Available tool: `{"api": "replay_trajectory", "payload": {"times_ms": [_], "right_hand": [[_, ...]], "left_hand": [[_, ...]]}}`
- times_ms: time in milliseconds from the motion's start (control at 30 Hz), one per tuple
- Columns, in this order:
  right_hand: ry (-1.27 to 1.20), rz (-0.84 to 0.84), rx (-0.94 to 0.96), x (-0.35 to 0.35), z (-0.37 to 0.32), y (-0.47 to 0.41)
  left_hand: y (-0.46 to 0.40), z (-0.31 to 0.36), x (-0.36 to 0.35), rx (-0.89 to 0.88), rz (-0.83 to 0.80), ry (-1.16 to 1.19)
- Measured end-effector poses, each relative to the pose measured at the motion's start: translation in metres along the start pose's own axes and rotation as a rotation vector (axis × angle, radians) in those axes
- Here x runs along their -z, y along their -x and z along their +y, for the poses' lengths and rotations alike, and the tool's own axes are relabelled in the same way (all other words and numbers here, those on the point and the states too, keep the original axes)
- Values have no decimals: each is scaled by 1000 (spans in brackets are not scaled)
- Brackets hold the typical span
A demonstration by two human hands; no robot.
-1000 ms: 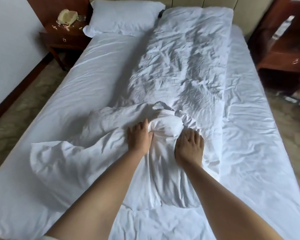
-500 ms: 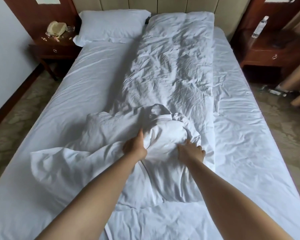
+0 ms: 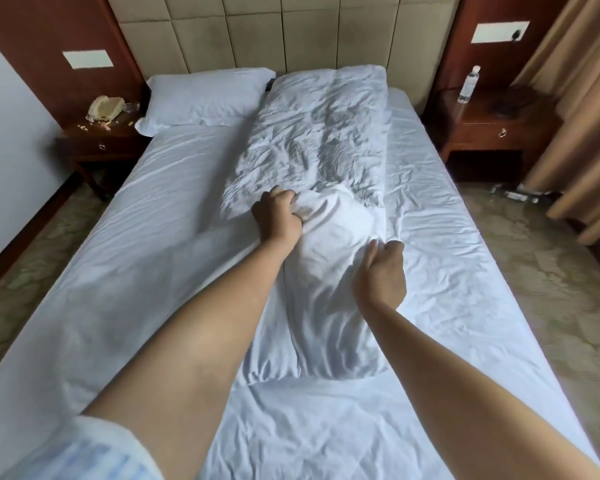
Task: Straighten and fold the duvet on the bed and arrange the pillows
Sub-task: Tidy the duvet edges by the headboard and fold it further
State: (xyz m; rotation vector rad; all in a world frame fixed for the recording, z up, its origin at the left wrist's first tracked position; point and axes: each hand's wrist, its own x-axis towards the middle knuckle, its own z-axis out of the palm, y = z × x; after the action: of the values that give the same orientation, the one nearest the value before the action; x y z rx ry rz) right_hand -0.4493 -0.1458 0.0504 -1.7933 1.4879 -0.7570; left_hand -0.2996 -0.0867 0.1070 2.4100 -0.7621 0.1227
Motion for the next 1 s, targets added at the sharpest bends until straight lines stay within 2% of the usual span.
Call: {"api": "replay_trajectory", "payload": {"times_ms": [100,200,267,300,400,500,567,633,700,833,933,1000], "right_hand": [[227,-206,-162,-10,34,-11],[456,-454,-230,-19,56,-10],[516,-470,-108,-22,60,-4],[515,-421,-7,-26,60,0],[376,-298,394,-41,48,15],[248,-280,652,-53,26,24],[245,-286,763,-57,13,30],[267,-322,819,-65,2,40],[337,-373,844,-74,-10,51],[631,-629,834,-93,-30,66],[806,-710,917,-112,-41,78],[846,-748,913,-126,-46,91]], "left_hand": [[18,-1,-44,-76,-124,-168],[46,-33,-72,-13,-151,-396],[64,-57,-81,148,-132,-465],[71,-67,-81,237,-144,-483],[81,-83,-73,381,-193,-500],[84,-99,-57,269,-310,-436],[84,-115,-42,157,-374,-293],[86,-134,-23,69,-423,-177],[88,-154,-5,2,-486,-239],[87,-200,20,49,-624,-439],[83,-229,29,101,-824,-474],[76,-242,32,73,-892,-481]]}}
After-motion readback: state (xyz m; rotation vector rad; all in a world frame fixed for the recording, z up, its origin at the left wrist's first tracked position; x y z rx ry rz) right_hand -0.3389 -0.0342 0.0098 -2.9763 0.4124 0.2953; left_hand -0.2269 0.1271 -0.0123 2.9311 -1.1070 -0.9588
